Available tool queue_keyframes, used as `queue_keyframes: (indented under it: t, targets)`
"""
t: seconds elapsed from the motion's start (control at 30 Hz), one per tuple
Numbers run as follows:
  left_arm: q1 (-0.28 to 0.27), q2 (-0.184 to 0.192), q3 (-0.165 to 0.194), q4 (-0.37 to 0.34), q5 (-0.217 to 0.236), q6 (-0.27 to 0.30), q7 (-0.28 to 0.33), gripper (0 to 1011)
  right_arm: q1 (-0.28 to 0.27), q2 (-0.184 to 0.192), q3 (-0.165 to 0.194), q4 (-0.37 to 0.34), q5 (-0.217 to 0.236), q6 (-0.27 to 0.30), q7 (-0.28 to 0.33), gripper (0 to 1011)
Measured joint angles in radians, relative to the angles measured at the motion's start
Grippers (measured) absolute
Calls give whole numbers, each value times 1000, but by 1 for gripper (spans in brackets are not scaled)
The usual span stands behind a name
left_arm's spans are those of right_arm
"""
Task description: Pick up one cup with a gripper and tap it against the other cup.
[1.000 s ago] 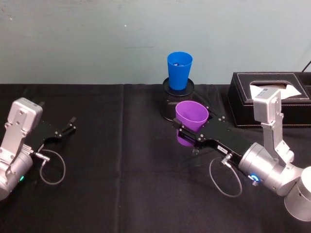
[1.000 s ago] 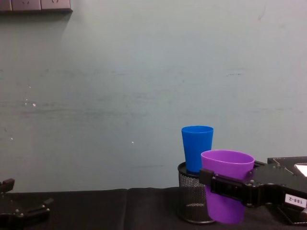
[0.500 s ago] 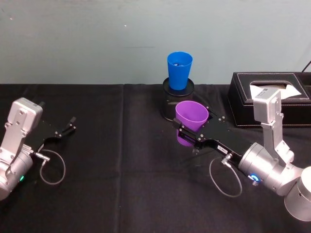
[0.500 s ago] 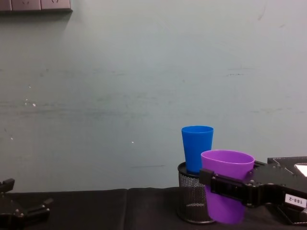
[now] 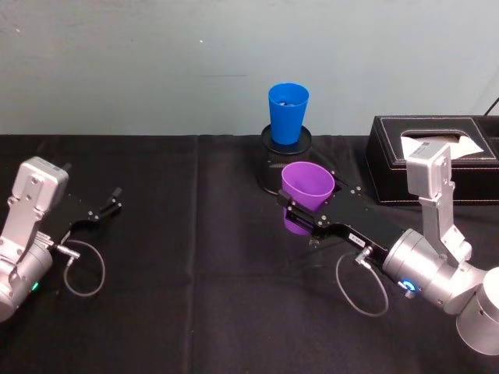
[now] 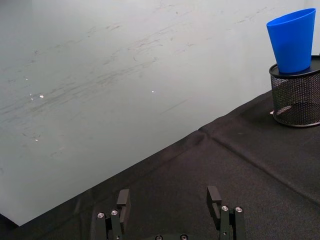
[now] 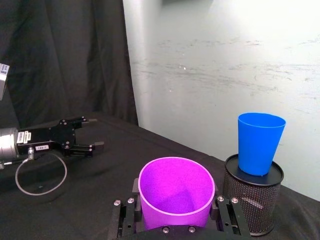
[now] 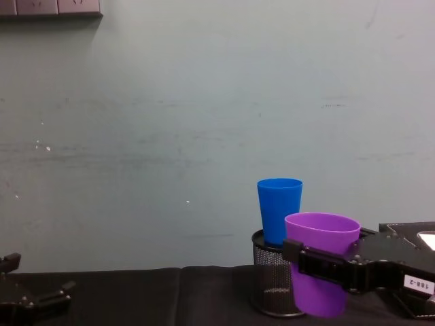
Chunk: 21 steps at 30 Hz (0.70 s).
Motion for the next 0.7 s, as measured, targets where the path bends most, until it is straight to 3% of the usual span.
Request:
queue_keyframes:
  t: [0.57,0.7]
  targets:
    - [0,0,0,0,0,0,0,1000,1,5,0,-4,0,-1,1,731]
    - [0,0,0,0,0,0,0,1000,25,15,-8,5,10,19,18,731]
